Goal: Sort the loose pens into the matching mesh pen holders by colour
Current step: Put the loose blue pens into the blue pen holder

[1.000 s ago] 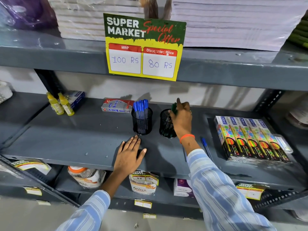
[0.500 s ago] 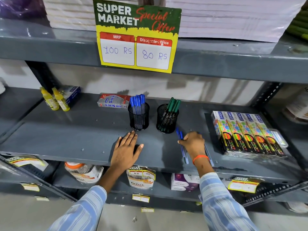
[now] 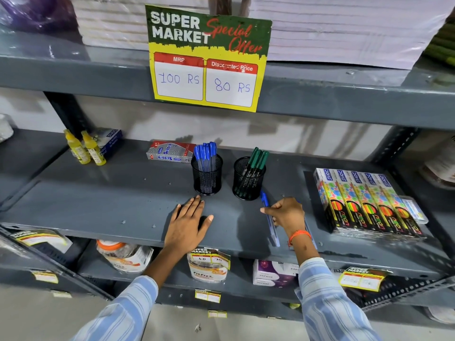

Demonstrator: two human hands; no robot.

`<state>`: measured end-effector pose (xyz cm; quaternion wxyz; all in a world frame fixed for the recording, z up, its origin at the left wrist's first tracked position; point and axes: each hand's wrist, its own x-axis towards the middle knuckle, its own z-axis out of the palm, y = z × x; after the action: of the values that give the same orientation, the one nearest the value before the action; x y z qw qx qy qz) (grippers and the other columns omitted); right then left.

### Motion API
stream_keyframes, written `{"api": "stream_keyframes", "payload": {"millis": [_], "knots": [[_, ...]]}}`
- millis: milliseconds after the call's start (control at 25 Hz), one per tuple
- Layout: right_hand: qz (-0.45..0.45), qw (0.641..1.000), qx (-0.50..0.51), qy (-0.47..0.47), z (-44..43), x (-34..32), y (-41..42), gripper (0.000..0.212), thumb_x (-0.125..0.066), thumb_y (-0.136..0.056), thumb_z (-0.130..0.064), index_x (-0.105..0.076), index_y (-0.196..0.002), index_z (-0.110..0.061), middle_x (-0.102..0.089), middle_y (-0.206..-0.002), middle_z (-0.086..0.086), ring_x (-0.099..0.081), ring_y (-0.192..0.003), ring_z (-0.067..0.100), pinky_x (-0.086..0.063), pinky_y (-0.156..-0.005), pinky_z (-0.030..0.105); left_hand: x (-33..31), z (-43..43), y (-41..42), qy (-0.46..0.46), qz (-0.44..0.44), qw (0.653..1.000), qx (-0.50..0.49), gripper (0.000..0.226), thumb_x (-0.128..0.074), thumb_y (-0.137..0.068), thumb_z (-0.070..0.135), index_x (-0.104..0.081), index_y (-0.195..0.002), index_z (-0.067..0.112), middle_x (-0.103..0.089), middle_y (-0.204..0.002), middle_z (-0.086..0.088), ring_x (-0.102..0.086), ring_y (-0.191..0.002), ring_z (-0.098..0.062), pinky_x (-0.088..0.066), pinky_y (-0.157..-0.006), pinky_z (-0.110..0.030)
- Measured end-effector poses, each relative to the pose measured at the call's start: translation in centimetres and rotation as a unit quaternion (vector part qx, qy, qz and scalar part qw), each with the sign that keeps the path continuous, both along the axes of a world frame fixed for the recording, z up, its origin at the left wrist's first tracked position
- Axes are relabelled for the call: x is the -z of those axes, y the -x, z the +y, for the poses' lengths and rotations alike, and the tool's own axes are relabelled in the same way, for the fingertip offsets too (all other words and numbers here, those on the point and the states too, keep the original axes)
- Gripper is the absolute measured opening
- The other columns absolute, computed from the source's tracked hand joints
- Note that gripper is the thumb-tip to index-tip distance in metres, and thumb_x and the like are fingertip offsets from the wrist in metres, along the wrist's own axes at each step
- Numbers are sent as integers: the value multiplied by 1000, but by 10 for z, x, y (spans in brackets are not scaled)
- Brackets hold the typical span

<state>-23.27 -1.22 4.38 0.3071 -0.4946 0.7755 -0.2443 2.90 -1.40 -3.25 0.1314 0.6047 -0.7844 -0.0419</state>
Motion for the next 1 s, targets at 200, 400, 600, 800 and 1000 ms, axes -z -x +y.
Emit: {"api": "stream_keyframes", "payload": {"millis": [200,400,600,800,1000], "knots": [[-69,981,-73,168,-2,-34,-38,21,-79,-75,-19,-71,-73,0,-73,-65,14,-70,-58,25,-57,-67,25,0,1,-1,9,-4,1000,-5,66,-16,-93,56,-27,-145,16,-27,-155,-3,-18,-144,-16,-10,-118,-40],[-72,941,-66,325,-45,-72,-84,14,-73,-81,-17,-73,-84,-4,-76,-85,19,-71,-79,32,-58,-78,39,-1,2,0,19,3,1000,-7,65,-20,-94,55,-30,-144,14,-30,-154,-5,-25,-142,-19,-14,-117,-41],[-3,916,-98,389,-87,-76,-117,11,-66,-84,-10,-70,-85,0,-74,-85,24,-68,-80,39,-56,-73,47,-2,4,-3,18,24,1000,-3,59,-32,-95,50,-32,-143,14,-30,-154,-5,-25,-142,-20,-14,-117,-40],[14,925,-98,368,-103,-70,-132,10,-66,-83,-9,-67,-89,-1,-75,-89,21,-69,-84,36,-57,-76,43,-4,3,-9,25,20,999,-12,61,-37,-93,51,-36,-141,14,-31,-153,-6,-27,-141,-21,-16,-116,-40],[37,946,-103,304,-104,-53,-131,11,-65,-83,-8,-68,-90,0,-75,-90,19,-69,-88,34,-56,-82,42,-3,4,-10,22,23,999,-20,64,-34,-93,54,-29,-144,16,-25,-156,-4,-21,-143,-19,-9,-118,-39]]}}
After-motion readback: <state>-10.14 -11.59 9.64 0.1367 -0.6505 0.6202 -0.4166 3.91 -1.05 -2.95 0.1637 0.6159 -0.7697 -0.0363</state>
